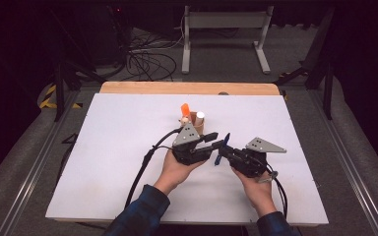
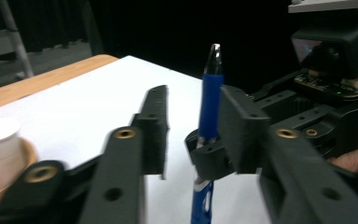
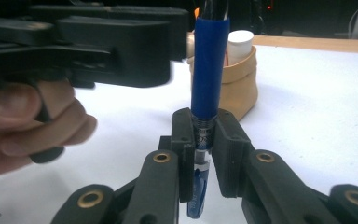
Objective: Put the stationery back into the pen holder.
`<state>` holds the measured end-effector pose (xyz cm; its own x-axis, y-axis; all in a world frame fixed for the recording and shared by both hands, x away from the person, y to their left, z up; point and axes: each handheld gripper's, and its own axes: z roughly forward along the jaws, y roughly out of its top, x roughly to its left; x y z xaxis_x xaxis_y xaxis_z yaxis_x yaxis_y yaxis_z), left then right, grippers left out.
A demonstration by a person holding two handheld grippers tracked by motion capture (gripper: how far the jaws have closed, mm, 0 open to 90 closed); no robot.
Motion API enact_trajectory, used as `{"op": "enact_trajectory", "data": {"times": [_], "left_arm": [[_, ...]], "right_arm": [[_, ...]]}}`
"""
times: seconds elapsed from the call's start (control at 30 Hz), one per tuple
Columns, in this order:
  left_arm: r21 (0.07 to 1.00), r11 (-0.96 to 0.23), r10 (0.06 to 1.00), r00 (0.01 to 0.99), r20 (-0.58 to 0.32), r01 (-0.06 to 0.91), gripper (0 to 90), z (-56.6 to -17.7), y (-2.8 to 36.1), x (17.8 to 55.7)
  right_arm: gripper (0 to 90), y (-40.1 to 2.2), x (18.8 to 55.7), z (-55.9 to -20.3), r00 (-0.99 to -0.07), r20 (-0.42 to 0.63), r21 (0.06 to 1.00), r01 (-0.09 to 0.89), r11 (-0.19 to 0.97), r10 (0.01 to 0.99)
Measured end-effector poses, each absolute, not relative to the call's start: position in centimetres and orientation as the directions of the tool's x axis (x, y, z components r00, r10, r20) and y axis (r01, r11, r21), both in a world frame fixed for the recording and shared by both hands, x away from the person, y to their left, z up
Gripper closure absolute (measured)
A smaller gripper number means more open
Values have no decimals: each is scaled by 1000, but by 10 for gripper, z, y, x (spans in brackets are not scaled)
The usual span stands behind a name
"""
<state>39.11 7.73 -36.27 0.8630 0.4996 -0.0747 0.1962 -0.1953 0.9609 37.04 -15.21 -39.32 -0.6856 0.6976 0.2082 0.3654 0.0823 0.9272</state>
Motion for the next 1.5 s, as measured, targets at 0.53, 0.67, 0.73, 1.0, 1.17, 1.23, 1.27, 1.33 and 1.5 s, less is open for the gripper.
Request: {"op": "enact_trajectory", "data": {"times": [0.53, 0.67, 0.73, 1.0, 1.17, 1.23, 1.27, 1.33, 1.5], "left_arm": [[953, -240, 582, 813, -10, 183, 350, -353, 121, 389], [950, -243, 603, 798, -9, 195, 272, -353, 131, 388], [949, -248, 605, 796, -3, 192, 256, -353, 136, 387], [952, -250, 634, 773, 22, 178, 191, -355, 160, 380], [953, -237, 648, 762, 10, 189, 173, -359, 175, 376], [954, -231, 656, 755, 7, 191, 163, -360, 180, 375], [954, -229, 656, 754, 6, 191, 158, -360, 182, 375], [955, -228, 662, 749, 9, 190, 154, -361, 187, 374], [954, -246, 681, 731, 46, 168, 136, -362, 194, 371]], "right_arm": [[804, -135, 377, -379, -682, 90, 941, 297, 163, 726], [804, -134, 379, -373, -678, 77, 944, 286, 166, 731], [804, -134, 380, -370, -675, 69, 946, 278, 166, 734], [804, -129, 386, -360, -670, 44, 950, 257, 176, 741], [804, -124, 391, -352, -667, 18, 952, 239, 190, 745], [804, -123, 393, -350, -666, 14, 955, 230, 188, 746], [804, -122, 394, -348, -664, 12, 955, 228, 188, 747], [804, -120, 396, -345, -663, 9, 957, 222, 185, 748], [804, -115, 401, -339, -658, -7, 964, 195, 179, 753]]}}
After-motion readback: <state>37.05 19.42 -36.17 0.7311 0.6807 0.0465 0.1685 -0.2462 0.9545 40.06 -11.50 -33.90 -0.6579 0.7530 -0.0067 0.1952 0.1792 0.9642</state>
